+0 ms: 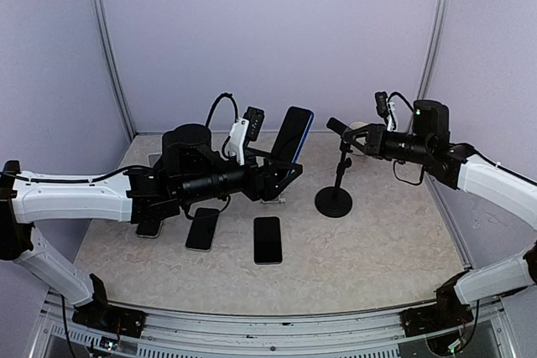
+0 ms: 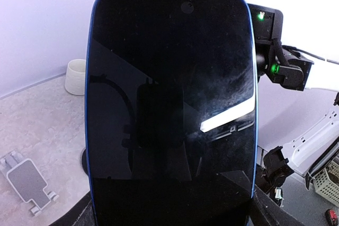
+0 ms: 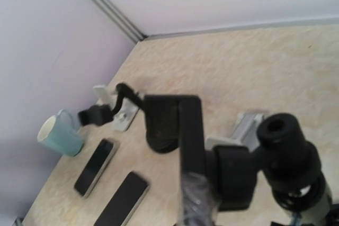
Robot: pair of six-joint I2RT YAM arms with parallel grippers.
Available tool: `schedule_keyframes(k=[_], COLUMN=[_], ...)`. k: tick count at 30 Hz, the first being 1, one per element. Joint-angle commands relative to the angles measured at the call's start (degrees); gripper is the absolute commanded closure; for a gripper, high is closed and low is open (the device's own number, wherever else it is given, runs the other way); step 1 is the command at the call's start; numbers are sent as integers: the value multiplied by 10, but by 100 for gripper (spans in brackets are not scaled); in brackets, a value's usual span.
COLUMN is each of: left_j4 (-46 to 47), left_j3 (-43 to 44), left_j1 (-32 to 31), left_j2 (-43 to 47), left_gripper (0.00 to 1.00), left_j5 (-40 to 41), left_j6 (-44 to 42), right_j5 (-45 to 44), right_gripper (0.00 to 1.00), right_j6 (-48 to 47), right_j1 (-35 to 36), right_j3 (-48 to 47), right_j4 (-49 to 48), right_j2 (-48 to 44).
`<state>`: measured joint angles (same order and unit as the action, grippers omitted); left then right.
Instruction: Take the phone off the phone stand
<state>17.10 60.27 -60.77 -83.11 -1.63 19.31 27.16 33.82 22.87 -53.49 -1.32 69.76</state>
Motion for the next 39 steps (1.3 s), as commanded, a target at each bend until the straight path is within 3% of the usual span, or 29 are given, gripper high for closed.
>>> schedule_keyframes(k=[1, 14, 28, 31, 37, 39], left_j4=[34, 35, 33, 33, 29, 28], left_j3=[-6, -17, -19, -18, -15, -15], left_j1=[2, 6, 7, 8, 9, 8], left_j2=[28, 24, 12, 8, 5, 5], left_gripper=[97, 97, 97, 97, 97, 97], left_j5=[24, 32, 37, 38, 42, 44], left_j6=[4, 5, 10, 11, 11, 11], right_j5=[-2, 15, 2, 3, -7, -6], right_gripper=[100, 100, 100, 93, 89, 77], right_j6=[-21, -5, -22, -20, -20, -19], right_j1=[-19, -34, -34, -34, -34, -34], right_j3=[-48, -88, -122, -120, -122, -121], right_j4=[-83, -115, -88, -89, -75, -73], right_j2=[21, 84, 114, 116, 117, 118])
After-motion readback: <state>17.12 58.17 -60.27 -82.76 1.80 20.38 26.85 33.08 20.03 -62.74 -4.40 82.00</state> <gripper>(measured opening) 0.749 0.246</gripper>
